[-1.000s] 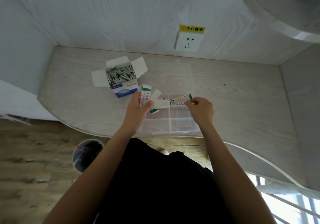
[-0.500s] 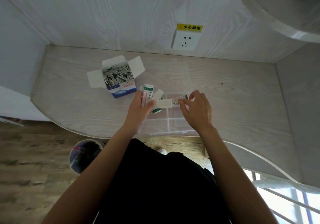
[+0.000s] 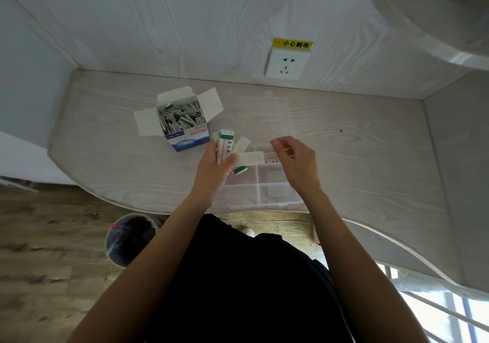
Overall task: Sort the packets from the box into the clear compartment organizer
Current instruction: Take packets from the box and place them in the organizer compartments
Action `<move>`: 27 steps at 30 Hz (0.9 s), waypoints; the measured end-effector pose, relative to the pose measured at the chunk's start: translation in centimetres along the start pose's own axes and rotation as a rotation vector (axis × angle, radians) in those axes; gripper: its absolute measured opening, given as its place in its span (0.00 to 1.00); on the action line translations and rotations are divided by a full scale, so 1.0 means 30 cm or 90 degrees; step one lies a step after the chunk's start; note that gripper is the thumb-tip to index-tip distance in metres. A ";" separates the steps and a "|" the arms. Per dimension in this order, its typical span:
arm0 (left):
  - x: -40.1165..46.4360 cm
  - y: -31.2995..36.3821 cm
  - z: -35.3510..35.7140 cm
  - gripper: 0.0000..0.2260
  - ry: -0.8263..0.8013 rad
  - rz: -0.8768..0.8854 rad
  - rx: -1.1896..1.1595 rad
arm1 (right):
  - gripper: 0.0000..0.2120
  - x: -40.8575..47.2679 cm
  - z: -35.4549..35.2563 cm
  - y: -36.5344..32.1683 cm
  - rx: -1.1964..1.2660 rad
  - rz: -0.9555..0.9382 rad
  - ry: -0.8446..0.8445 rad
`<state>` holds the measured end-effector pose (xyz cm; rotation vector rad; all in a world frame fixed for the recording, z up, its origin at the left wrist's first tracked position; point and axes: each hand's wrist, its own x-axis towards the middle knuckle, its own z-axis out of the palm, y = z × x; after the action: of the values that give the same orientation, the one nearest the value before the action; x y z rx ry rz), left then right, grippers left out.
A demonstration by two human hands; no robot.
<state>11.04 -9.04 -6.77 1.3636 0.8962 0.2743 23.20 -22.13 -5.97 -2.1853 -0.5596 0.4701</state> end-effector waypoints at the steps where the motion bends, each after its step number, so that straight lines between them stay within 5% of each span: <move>1: 0.000 0.005 0.003 0.11 0.010 -0.001 -0.011 | 0.10 -0.016 0.004 -0.031 0.107 0.051 -0.073; 4: -0.007 0.017 0.013 0.11 -0.009 -0.013 -0.027 | 0.18 -0.052 0.034 -0.067 0.203 0.082 -0.147; 7: -0.021 0.024 0.015 0.11 -0.083 0.001 0.009 | 0.17 -0.033 0.045 -0.072 0.221 0.095 -0.102; 12: -0.033 0.023 0.004 0.11 -0.158 -0.001 0.067 | 0.11 -0.019 0.019 -0.085 0.193 0.074 -0.174; 18: -0.037 0.017 -0.005 0.09 -0.163 -0.071 -0.048 | 0.05 -0.020 -0.009 -0.074 0.250 0.078 -0.119; 27: -0.036 0.016 -0.020 0.17 -0.192 -0.045 -0.007 | 0.04 -0.024 -0.006 -0.051 0.342 0.117 -0.084</move>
<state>10.07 -9.19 -5.87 1.3175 0.6877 0.0183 22.34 -21.76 -4.56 -1.7010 -0.2598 0.7704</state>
